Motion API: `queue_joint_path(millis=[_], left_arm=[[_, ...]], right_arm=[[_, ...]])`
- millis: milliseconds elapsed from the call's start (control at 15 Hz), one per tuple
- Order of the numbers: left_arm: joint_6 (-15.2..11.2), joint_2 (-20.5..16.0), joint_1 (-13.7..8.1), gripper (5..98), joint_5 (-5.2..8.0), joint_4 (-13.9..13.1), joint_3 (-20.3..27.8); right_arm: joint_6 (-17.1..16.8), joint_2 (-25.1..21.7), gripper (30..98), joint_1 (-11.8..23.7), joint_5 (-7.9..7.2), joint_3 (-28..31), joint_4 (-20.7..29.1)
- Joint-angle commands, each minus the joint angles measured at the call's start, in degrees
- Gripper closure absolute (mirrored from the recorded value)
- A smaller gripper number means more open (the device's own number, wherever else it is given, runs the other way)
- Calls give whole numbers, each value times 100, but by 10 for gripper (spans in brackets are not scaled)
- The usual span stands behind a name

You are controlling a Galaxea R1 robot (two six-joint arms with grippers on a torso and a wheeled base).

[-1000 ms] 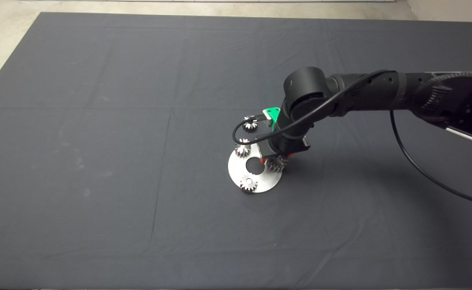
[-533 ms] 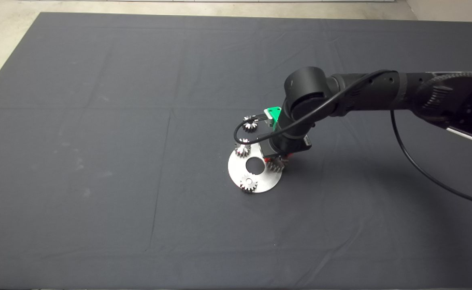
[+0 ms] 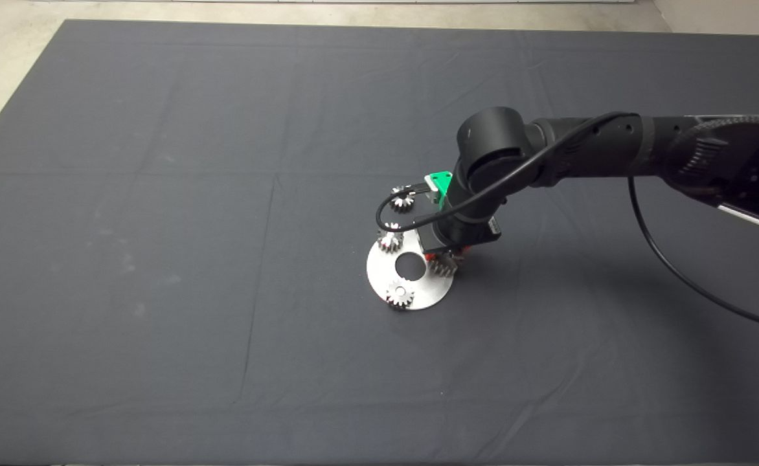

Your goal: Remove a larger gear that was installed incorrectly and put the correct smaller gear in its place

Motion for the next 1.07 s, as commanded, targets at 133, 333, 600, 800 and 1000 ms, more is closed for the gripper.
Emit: queue_joint_path(millis=[133,333,600,800,1000], left_arm=[[-23,-7,24,439,118,62,59],[-23,2,24,439,109,71,53],[-23,11,30,439,21,162,59],[-23,-4,24,439,30,162,59],[-27,11,33,439,30,162,67]], right_arm=[[-8,41,827,560,-457,178,-103],[3,67,847,840,-461,250,-24],[10,20,859,1576,-462,343,480],[10,-398,862,1625,-462,257,503],[-41,-1317,862,996,-462,123,477]])
